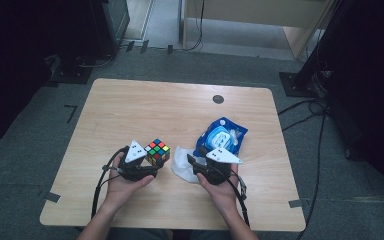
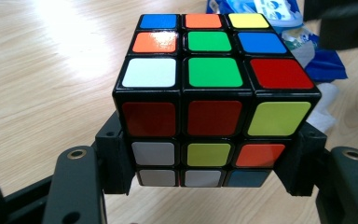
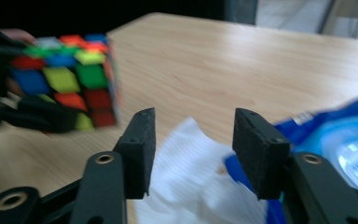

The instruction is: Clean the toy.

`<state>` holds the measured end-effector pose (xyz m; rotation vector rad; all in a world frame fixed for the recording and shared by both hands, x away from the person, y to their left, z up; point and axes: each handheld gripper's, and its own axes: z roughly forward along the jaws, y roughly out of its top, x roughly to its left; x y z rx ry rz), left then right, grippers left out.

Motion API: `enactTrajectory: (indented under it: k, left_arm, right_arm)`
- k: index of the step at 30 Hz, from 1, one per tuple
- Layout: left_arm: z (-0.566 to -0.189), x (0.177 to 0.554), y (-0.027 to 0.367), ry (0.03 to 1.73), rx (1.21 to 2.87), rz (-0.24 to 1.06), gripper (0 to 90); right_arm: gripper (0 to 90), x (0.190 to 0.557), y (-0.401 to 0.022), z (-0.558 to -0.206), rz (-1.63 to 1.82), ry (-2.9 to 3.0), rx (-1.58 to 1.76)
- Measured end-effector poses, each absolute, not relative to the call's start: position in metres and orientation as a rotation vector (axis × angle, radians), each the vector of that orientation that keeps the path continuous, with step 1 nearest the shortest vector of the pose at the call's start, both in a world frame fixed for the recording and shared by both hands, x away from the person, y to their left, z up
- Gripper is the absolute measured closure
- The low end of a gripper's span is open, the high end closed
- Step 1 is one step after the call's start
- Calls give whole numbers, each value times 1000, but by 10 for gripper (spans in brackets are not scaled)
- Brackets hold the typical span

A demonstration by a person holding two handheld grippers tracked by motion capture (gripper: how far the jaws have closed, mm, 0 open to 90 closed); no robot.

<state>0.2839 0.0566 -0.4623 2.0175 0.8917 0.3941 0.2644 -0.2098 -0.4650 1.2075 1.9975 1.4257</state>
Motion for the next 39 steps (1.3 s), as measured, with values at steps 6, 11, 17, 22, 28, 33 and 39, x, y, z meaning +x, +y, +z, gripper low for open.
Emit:
enactTrajectory:
  k: [6,11,17,22,28,33,39]
  left_arm:
    - [-466,277,39,830,2051,384,340]
    - [-468,272,28,783,2067,376,339]
    - [-469,266,19,736,2069,377,339]
    - [-469,264,17,719,2071,391,340]
    - [-470,263,16,709,2062,398,339]
    - [-471,264,15,705,2060,383,337]
    - [-476,263,12,697,2098,405,334]
  right_arm:
    - [346,257,-196,-445,1614,2034,1185]
    - [267,254,-181,-444,1619,2102,1179]
    - [265,255,-170,-452,1561,2154,1216]
    - [307,257,-167,-456,1543,2171,1273]
    - [349,257,-173,-454,1563,2137,1336]
    - [350,257,-174,-453,1557,2129,1353]
    - [349,256,-177,-449,1577,2101,1370]
